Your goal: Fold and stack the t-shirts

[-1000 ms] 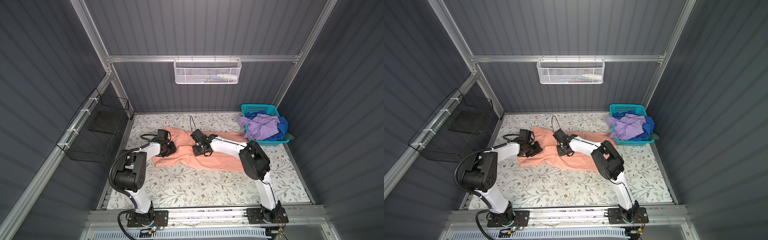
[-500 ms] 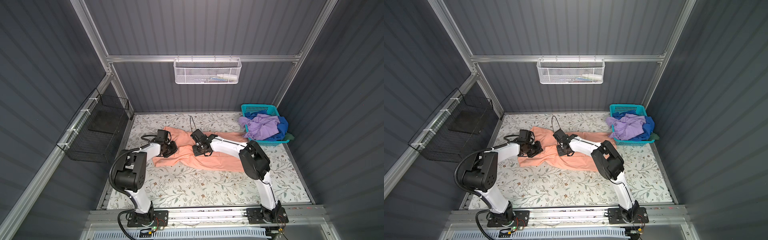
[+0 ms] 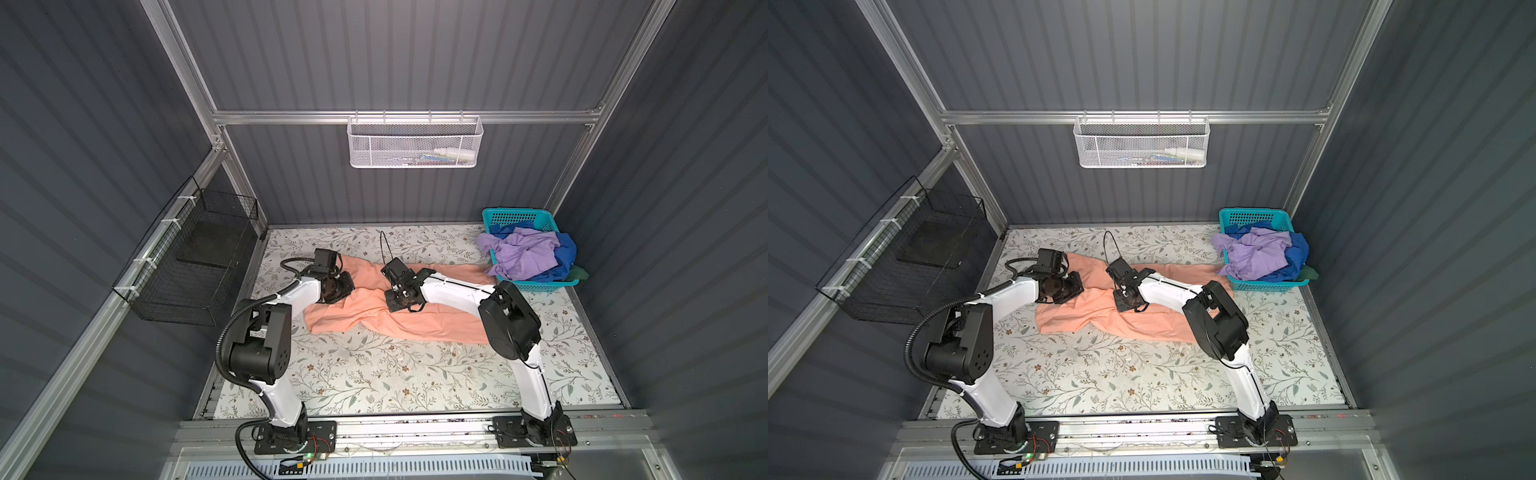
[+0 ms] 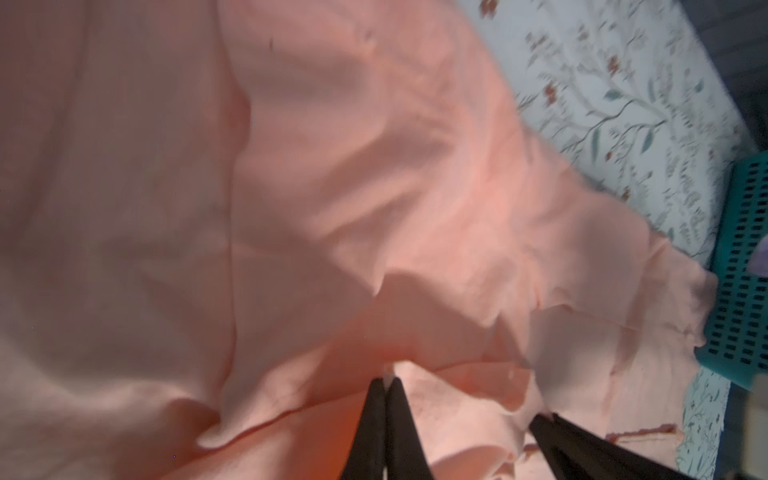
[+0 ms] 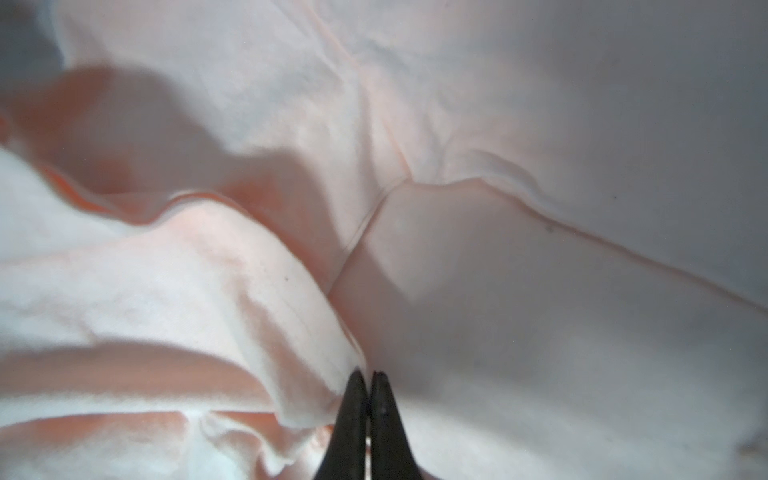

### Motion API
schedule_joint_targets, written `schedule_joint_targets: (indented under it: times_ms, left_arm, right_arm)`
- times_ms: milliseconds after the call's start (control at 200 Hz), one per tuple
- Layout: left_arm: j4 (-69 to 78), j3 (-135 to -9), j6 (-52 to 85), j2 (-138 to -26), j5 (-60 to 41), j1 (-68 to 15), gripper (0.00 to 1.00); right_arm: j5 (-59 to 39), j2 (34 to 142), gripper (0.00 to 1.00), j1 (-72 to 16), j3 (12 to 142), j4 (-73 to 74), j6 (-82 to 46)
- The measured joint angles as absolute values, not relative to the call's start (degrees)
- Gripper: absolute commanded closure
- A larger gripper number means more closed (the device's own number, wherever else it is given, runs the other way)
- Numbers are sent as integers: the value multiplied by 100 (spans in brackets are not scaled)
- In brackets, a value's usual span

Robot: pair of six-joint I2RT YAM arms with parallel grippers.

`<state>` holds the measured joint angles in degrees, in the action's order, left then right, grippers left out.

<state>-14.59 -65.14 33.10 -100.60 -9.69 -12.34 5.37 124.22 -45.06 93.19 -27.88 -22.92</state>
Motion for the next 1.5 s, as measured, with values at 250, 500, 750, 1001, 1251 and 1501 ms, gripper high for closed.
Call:
schedule_joint_targets:
  times_ms: [250,500,750,1001,1251,1501]
  left_arm:
    - [-1520,-7244,3035,-10403,-628,-1229,100]
    - [-1629,-7424,2930,-10805,-307,-1229,100]
    - [-1793,-8073,2733,-11091,336,-1236,2]
    - [-2012,-7341,2630,-9837,1184,-1455,0]
    - [-2189,-6119,2764,-9380,1249,-1717,0]
    - [-2314,-6156,2762,-10175,1234,-1568,0]
  right_arm:
    - [620,12422,100,-4364,9692,-2862,-2200]
    - [648,12505,100,-4228,10119,-2926,-2121]
    - [642,12801,38,-4224,10615,-3190,-1994]
    - [910,12164,30,-4134,9953,-3437,-2108]
    - [1225,10868,31,-3900,8621,-3695,-2637]
    - [1225,10613,34,-3422,7387,-3693,-3148]
